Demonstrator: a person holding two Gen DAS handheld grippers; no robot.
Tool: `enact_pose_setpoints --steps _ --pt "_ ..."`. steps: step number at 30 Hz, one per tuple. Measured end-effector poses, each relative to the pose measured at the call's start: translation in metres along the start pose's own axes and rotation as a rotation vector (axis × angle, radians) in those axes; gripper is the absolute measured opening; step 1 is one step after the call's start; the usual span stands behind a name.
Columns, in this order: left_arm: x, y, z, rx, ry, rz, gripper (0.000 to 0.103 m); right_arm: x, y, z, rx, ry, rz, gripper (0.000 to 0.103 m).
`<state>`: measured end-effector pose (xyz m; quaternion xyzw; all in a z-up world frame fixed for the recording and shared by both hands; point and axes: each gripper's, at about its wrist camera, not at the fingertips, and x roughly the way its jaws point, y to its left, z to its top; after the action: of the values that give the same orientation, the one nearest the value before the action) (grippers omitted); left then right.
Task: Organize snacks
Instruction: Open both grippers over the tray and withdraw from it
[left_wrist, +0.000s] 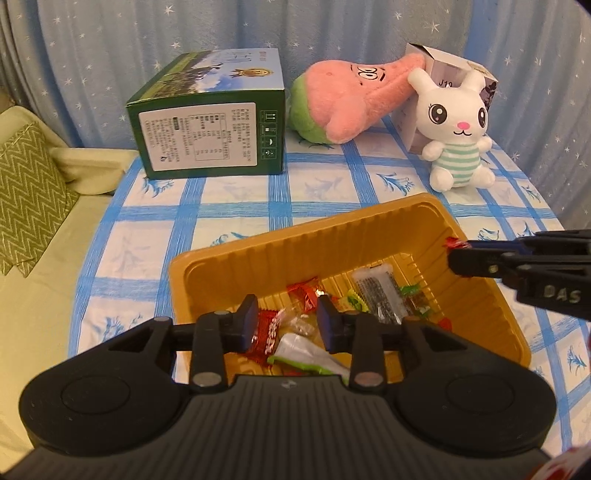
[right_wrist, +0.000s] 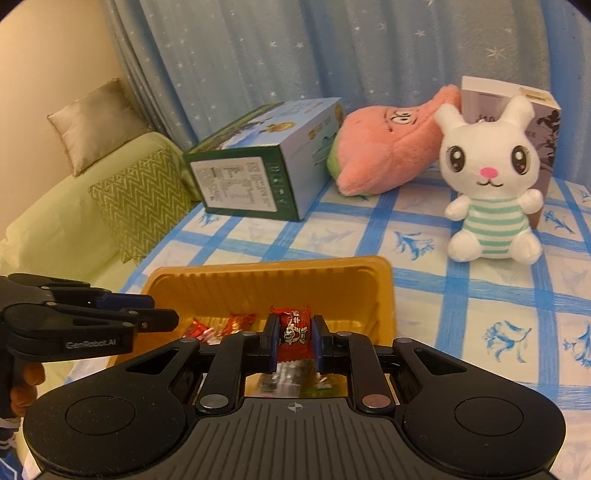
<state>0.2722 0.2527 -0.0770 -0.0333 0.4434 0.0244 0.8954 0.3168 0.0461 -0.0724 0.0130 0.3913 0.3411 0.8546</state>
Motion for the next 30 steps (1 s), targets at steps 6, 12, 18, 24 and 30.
enact_pose_setpoints --steps 6,12,18,24,30 --pt "-0.01 0.006 -0.011 -0.037 0.008 0.013 0.034 0.014 0.018 -0.006 -0.024 0.035 0.032 0.018" --pt "-0.017 0.015 -0.021 -0.07 0.015 0.027 0.035 0.026 0.036 -0.01 -0.06 0.057 0.062 0.018" --pt "-0.025 0.023 -0.028 -0.091 0.013 0.042 0.04 0.031 0.048 -0.007 -0.066 0.045 0.086 0.019" --pt "-0.036 0.024 -0.035 -0.102 0.005 0.047 0.042 0.025 0.048 -0.006 -0.066 0.038 0.071 0.02" --pt "-0.052 0.02 -0.038 -0.112 -0.014 0.046 0.046 0.005 0.039 -0.013 -0.02 0.027 0.047 0.054"
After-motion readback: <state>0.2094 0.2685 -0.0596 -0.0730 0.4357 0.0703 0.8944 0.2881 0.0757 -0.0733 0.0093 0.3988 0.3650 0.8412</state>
